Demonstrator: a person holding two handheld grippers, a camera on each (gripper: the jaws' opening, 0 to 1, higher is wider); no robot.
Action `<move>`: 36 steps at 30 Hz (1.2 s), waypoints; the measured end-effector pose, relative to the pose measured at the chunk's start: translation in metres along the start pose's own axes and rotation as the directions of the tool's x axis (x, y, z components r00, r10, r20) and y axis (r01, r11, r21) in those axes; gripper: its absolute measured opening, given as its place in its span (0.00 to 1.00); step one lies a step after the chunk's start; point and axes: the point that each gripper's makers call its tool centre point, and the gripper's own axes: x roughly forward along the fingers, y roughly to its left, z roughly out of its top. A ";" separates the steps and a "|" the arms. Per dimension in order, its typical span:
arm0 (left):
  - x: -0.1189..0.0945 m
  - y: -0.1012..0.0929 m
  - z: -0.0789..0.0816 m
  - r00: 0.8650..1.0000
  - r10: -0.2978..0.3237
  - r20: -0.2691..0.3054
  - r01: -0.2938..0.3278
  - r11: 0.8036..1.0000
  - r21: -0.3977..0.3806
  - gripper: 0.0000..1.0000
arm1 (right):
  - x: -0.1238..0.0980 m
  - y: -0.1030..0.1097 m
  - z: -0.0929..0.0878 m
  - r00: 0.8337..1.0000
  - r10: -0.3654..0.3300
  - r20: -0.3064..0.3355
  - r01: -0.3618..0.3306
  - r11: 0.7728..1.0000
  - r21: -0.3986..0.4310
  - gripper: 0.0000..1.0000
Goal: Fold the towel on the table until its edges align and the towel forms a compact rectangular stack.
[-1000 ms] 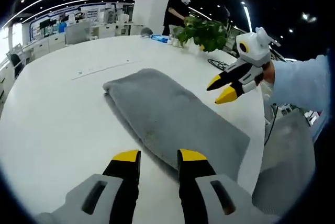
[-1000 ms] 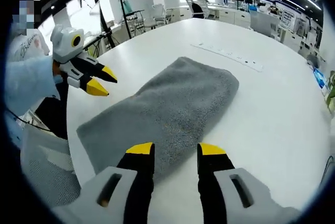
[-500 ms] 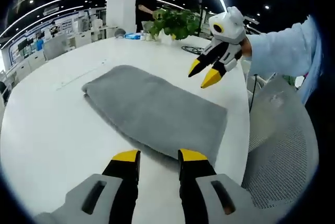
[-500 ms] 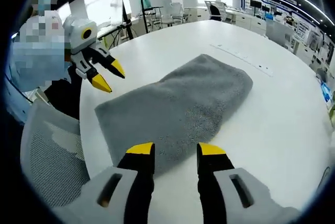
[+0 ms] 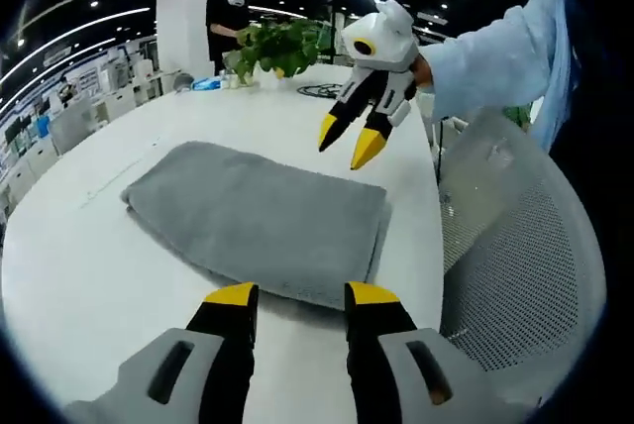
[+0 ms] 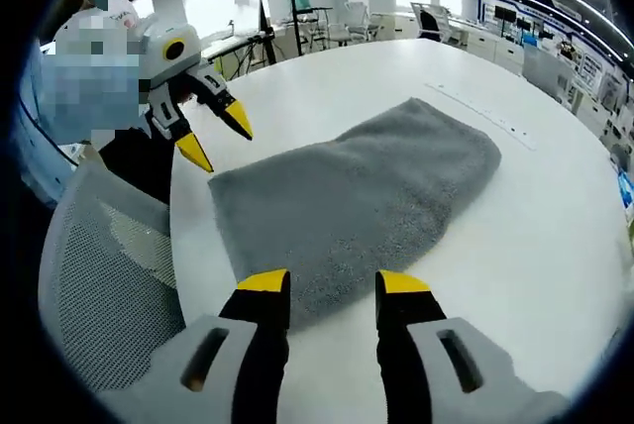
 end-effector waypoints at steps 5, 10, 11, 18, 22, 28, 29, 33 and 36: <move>0.005 -0.014 0.008 0.998 -0.060 -0.002 0.060 0.995 0.080 0.38 | -0.001 0.007 0.000 1.000 0.025 0.000 -0.025 1.000 -0.016 0.34; 0.015 -0.027 0.001 0.989 -0.136 -0.056 0.142 0.983 0.115 0.38 | 0.001 0.027 0.000 0.996 0.087 -0.011 -0.088 0.993 -0.077 0.33; 0.018 -0.031 -0.004 0.985 -0.150 -0.085 0.160 0.978 0.131 0.38 | 0.002 0.028 -0.001 0.995 0.095 -0.017 -0.096 0.991 -0.094 0.33; 0.025 -0.038 -0.011 0.979 -0.171 -0.111 0.183 0.977 0.111 0.37 | 0.007 0.041 -0.006 0.991 0.133 -0.033 -0.136 0.986 -0.096 0.32; 0.029 -0.042 -0.016 0.975 -0.171 -0.140 0.187 0.976 0.109 0.37 | 0.010 0.054 -0.015 0.981 0.184 -0.060 -0.191 0.972 -0.137 0.31; 0.030 -0.050 -0.020 0.971 -0.173 -0.166 0.192 0.975 0.109 0.38 | 0.017 0.061 -0.036 0.970 0.190 -0.154 -0.225 0.942 -0.250 0.30; 0.031 -0.048 -0.026 0.969 -0.171 -0.180 0.194 0.974 0.117 0.38 | 0.021 0.056 -0.041 0.968 0.176 -0.180 -0.222 0.935 -0.277 0.30; 0.033 -0.051 -0.029 0.963 -0.167 -0.210 0.197 0.971 0.133 0.37 | 0.024 0.052 -0.043 0.968 0.161 -0.194 -0.220 0.916 -0.335 0.30; 0.035 -0.050 -0.032 0.961 -0.164 -0.223 0.199 0.970 0.142 0.36 | 0.028 0.050 -0.046 0.967 0.158 -0.201 -0.223 0.907 -0.357 0.30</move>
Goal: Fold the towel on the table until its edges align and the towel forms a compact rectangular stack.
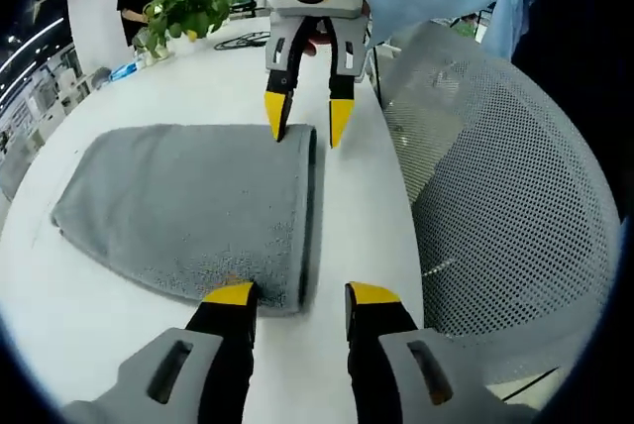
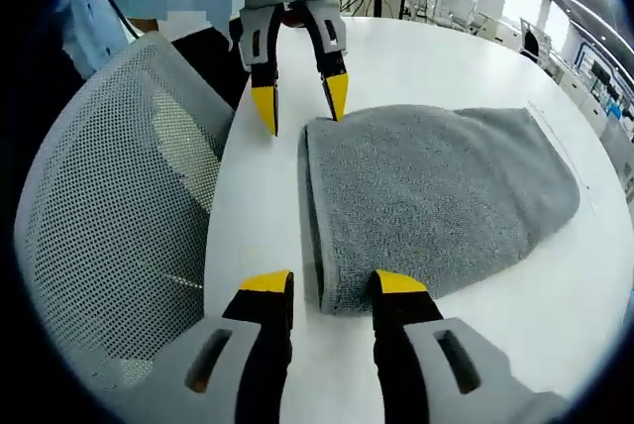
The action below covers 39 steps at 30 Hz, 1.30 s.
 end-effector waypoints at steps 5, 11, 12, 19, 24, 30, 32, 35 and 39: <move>0.003 0.002 0.000 1.000 -0.004 -0.013 0.004 1.000 0.007 0.34 | 0.000 -0.002 -0.002 1.000 0.002 0.002 -0.002 1.000 -0.005 0.27; 0.004 0.005 -0.002 0.999 -0.019 -0.035 0.020 1.000 0.019 0.31 | 0.002 -0.004 -0.004 1.000 0.001 -0.015 -0.002 0.999 -0.047 0.24; 0.004 0.007 -0.003 0.999 -0.021 -0.036 0.021 1.000 0.020 0.31 | 0.002 -0.004 -0.005 1.000 0.002 -0.017 -0.003 0.999 -0.052 0.24; 0.006 0.010 -0.006 0.998 -0.026 -0.049 0.028 0.999 0.037 0.28 | 0.002 -0.006 -0.004 1.000 0.001 -0.020 -0.002 0.998 -0.068 0.20; 0.007 0.012 -0.008 0.998 -0.026 -0.050 0.029 0.998 0.052 0.27 | 0.002 -0.006 -0.006 1.000 0.004 -0.018 -0.006 0.997 -0.079 0.19; 0.007 0.016 -0.009 0.999 -0.011 -0.049 0.015 0.997 0.071 0.21 | 0.002 -0.007 -0.008 1.000 0.002 -0.016 -0.004 0.993 -0.118 0.18; 0.007 0.016 -0.009 0.999 -0.012 -0.050 0.016 0.997 0.076 0.21 | 0.003 -0.007 -0.008 1.000 0.004 -0.016 -0.007 0.991 -0.135 0.18; 0.007 0.017 -0.009 0.999 -0.008 -0.040 0.011 0.997 0.072 0.20 | 0.002 -0.007 -0.008 1.000 -0.009 -0.019 0.006 0.986 -0.166 0.15; 0.006 0.021 -0.010 1.000 0.009 -0.021 -0.008 0.999 0.039 0.16 | 0.003 -0.011 -0.007 1.000 -0.022 -0.022 0.019 0.989 -0.150 0.10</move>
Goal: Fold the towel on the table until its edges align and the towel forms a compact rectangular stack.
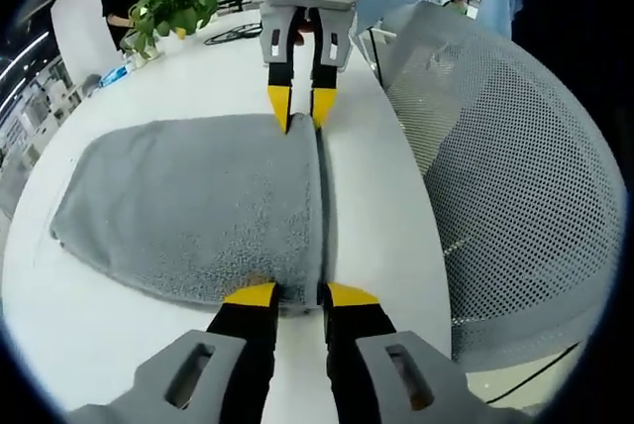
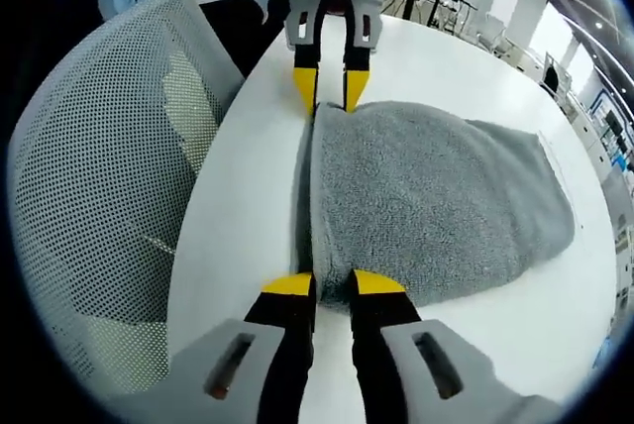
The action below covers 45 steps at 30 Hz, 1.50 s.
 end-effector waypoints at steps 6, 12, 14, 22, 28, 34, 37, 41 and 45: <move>0.000 0.001 0.004 1.000 0.011 0.019 -0.011 0.999 -0.040 0.12 | -0.001 0.000 -0.001 1.000 0.008 0.009 -0.008 1.000 0.027 0.10; 0.000 0.001 0.004 1.000 0.009 0.018 -0.008 0.999 -0.049 0.12 | -0.002 0.005 0.000 0.998 0.062 0.021 -0.063 0.996 0.065 0.19; 0.001 0.002 0.003 1.000 0.009 0.019 -0.008 0.999 -0.051 0.12 | -0.002 0.007 0.000 0.998 0.068 0.016 -0.069 0.996 0.050 0.20; 0.000 0.000 0.005 1.000 0.010 0.024 -0.009 0.999 -0.053 0.12 | 0.002 0.005 -0.005 0.999 0.028 -0.022 -0.031 0.993 -0.113 0.16; 0.001 0.002 0.003 1.000 0.016 0.021 -0.015 0.999 -0.043 0.11 | 0.001 -0.001 -0.003 1.000 0.011 -0.024 -0.013 0.997 -0.074 0.10; 0.000 0.006 0.002 0.999 0.006 0.032 -0.003 0.994 -0.105 0.07 | -0.001 -0.004 -0.001 0.998 0.056 0.023 -0.058 0.989 0.139 0.06; 0.001 0.010 -0.003 0.999 -0.002 0.037 0.007 0.992 -0.128 0.07 | 0.001 -0.005 -0.002 0.998 0.063 0.018 -0.065 0.991 0.121 0.05; 0.002 0.010 -0.004 1.000 -0.015 0.018 0.017 0.993 -0.118 0.06 | 0.003 -0.007 -0.001 0.997 0.077 0.006 -0.077 0.988 0.137 0.05; 0.003 0.012 -0.006 1.000 -0.030 0.001 0.030 0.993 -0.115 0.06 | 0.003 -0.005 0.000 0.996 0.090 -0.007 -0.089 0.986 0.138 0.04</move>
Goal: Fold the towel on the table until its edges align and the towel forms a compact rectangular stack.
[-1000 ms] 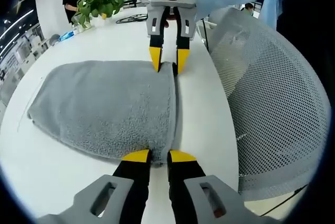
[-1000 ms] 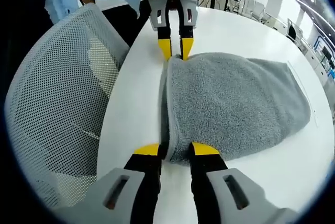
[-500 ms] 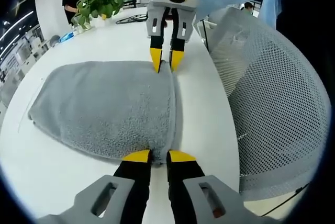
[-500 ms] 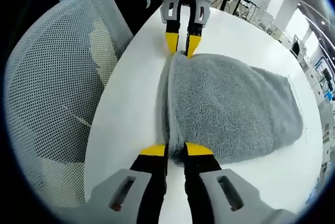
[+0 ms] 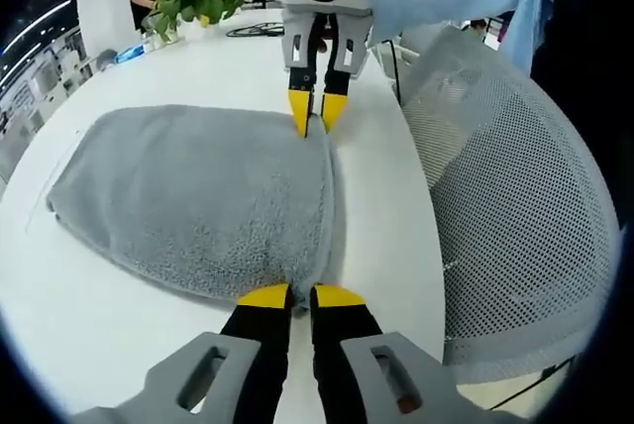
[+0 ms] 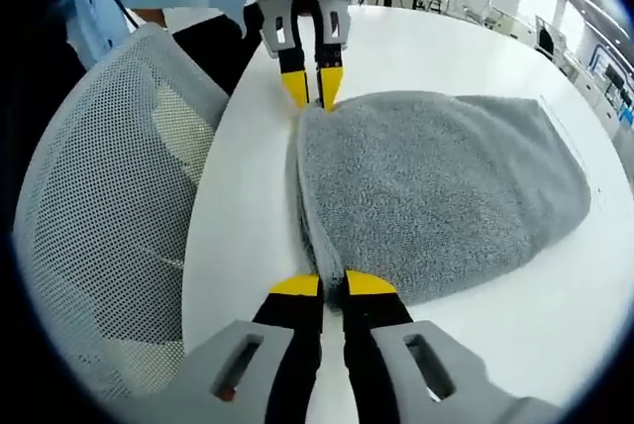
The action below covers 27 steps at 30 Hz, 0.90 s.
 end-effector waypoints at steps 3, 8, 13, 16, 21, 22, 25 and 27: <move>-0.001 -0.003 0.003 1.000 -0.004 -0.008 0.004 1.000 0.004 0.06 | -0.001 0.000 -0.001 1.000 0.000 -0.004 0.000 1.000 -0.005 0.04; -0.002 0.000 0.001 1.000 -0.006 -0.004 0.006 1.000 -0.004 0.05 | -0.002 -0.001 0.001 1.000 -0.003 -0.005 0.003 1.000 -0.005 0.04; -0.009 -0.005 0.006 1.000 -0.006 -0.009 0.006 1.000 -0.002 0.04 | -0.006 -0.001 0.004 1.000 -0.001 -0.015 0.001 0.999 -0.032 0.03; -0.013 -0.004 0.004 1.000 -0.006 -0.014 0.006 1.000 -0.003 0.03 | -0.011 0.000 0.006 1.000 0.002 -0.011 -0.002 1.000 -0.024 0.03; -0.019 -0.012 0.008 1.000 -0.023 -0.018 0.023 1.000 -0.001 0.03 | -0.018 0.008 0.011 1.000 0.020 0.003 -0.020 1.000 -0.016 0.03; -0.019 -0.013 0.008 0.999 -0.026 -0.021 0.026 1.000 0.000 0.03 | -0.017 0.008 0.011 1.000 0.020 0.002 -0.020 1.000 -0.023 0.03; -0.015 -0.016 0.006 0.999 -0.026 -0.032 0.026 1.000 0.004 0.03 | -0.015 0.009 0.011 1.000 0.023 0.003 -0.023 1.000 -0.012 0.03; -0.012 -0.018 0.004 0.999 -0.029 -0.040 0.030 0.999 0.013 0.03 | -0.013 0.010 0.010 1.000 0.027 -0.001 -0.027 1.000 -0.004 0.03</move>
